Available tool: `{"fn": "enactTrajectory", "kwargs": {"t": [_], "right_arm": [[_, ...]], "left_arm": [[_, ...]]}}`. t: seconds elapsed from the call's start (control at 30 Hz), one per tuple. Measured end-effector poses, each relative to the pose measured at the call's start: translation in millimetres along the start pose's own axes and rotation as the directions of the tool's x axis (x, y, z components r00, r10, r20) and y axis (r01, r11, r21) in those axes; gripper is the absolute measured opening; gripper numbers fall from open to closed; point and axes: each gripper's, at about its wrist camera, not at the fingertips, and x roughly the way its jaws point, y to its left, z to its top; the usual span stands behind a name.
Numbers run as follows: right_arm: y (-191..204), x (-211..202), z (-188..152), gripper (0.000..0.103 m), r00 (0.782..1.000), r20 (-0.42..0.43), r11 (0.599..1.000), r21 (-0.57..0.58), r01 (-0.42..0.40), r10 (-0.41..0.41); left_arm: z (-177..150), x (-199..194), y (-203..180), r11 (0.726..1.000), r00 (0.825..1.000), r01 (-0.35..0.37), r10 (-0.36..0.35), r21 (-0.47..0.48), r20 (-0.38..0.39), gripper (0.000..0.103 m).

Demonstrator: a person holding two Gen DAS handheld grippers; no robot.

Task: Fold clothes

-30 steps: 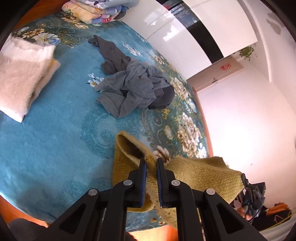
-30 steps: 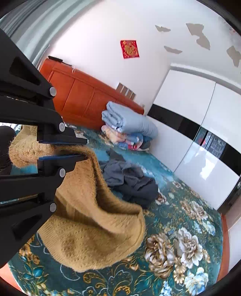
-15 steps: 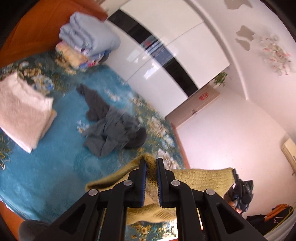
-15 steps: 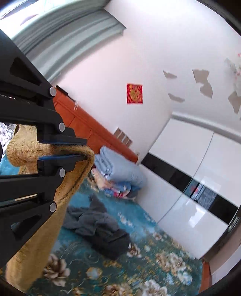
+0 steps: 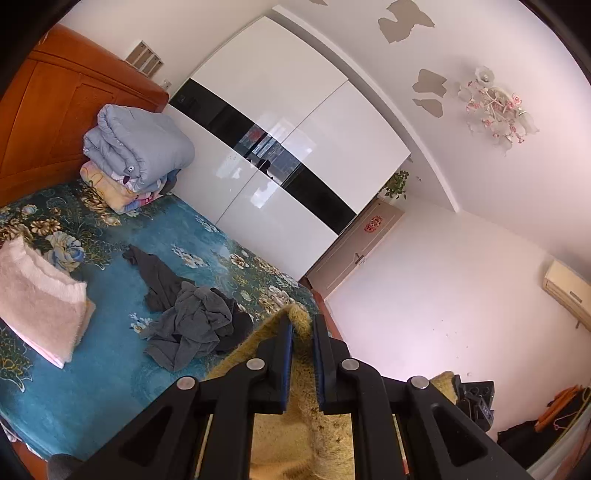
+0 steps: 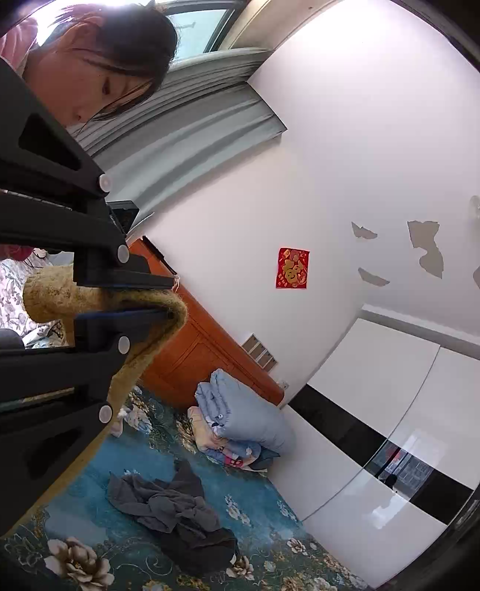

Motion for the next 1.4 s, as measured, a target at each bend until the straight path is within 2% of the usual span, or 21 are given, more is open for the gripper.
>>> {"fn": "enactTrajectory", "kwargs": {"t": [0.07,0.1,0.17,0.2,0.23,0.33,0.47,0.57,0.63,0.7,0.8,0.87,1.0,1.03,1.07,1.13,1.27,1.3,1.33,1.4], "right_arm": [[-21,5,7,0.009,0.998,-0.002,0.998,0.014,0.056,-0.056],[-41,13,10,0.009,0.994,-0.01,0.994,0.03,0.107,-0.107],[-83,27,13,0.009,0.978,-0.032,0.976,0.063,0.21,-0.208],[-111,36,11,0.009,0.962,-0.059,0.959,0.084,0.271,-0.267],[-138,45,9,0.009,0.943,-0.085,0.939,0.105,0.328,-0.32],[-211,66,1,0.009,0.901,-0.152,0.884,0.184,0.429,-0.406],[-273,93,3,0.009,0.854,-0.189,0.83,0.208,0.518,-0.485],[-318,112,5,0.009,0.811,-0.22,0.782,0.222,0.582,-0.542],[-341,113,-5,0.009,0.761,-0.261,0.736,0.205,0.645,-0.594],[-363,105,-22,0.009,0.724,-0.311,0.696,0.217,0.685,-0.616],[-376,90,-45,0.009,0.699,-0.353,0.656,0.251,0.711,-0.622],[-384,80,-61,0.009,0.681,-0.382,0.628,0.273,0.728,-0.624],[-400,61,-92,0.01,0.647,-0.439,0.569,0.312,0.761,-0.624],[-404,56,-100,0.01,0.638,-0.453,0.554,0.321,0.768,-0.623],[-408,51,-108,0.01,0.629,-0.467,0.538,0.329,0.776,-0.621],[-417,41,-123,0.01,0.611,-0.495,0.506,0.345,0.791,-0.617],[-433,21,-155,0.014,0.576,-0.55,0.438,0.374,0.817,-0.605],[-436,16,-161,0.015,0.569,-0.561,0.423,0.38,0.822,-0.601],[-435,11,-162,0.016,0.573,-0.556,0.421,0.389,0.82,-0.602],[-429,1,-165,0.031,0.586,-0.537,0.421,0.408,0.81,-0.607]], "left_arm": [[6,18,6,0.999,0.999,-0.042,0.042,0.005,-0.013,0.011],[6,37,17,0.998,0.997,-0.063,0.062,-0.015,-0.043,0.011],[3,76,42,0.993,0.989,-0.109,0.103,-0.055,-0.106,0.011],[-1,100,60,0.987,0.981,-0.146,0.135,-0.072,-0.142,0.011],[-5,123,78,0.979,0.97,-0.184,0.167,-0.087,-0.178,0.011],[-17,181,129,0.951,0.937,-0.286,0.252,-0.115,-0.24,0.011],[-27,248,179,0.906,0.886,-0.406,0.357,-0.122,-0.297,0.011],[-47,277,197,0.891,0.854,-0.438,0.368,-0.124,-0.369,0.011],[-71,285,212,0.88,0.83,-0.455,0.364,-0.137,-0.422,0.011],[-95,293,227,0.868,0.805,-0.473,0.357,-0.149,-0.475,0.011],[-137,292,251,0.84,0.767,-0.505,0.331,-0.197,-0.55,0.011],[-164,286,263,0.821,0.75,-0.516,0.293,-0.247,-0.592,0.011],[-210,280,281,0.787,0.69,-0.57,0.303,-0.235,-0.657,0.011],[-224,279,290,0.773,0.671,-0.591,0.312,-0.231,-0.673,0.011],[-235,278,296,0.762,0.663,-0.603,0.311,-0.239,-0.681,0.011],[-254,273,307,0.744,0.658,-0.615,0.304,-0.26,-0.689,0.011],[-273,265,312,0.75,0.66,-0.608,0.297,-0.259,-0.69,0.012],[-274,263,312,0.754,0.671,-0.599,0.29,-0.268,-0.683,0.014],[-275,261,312,0.758,0.681,-0.59,0.282,-0.278,-0.675,0.014],[-279,258,313,0.759,0.702,-0.573,0.262,-0.308,-0.662,0.023]]}}
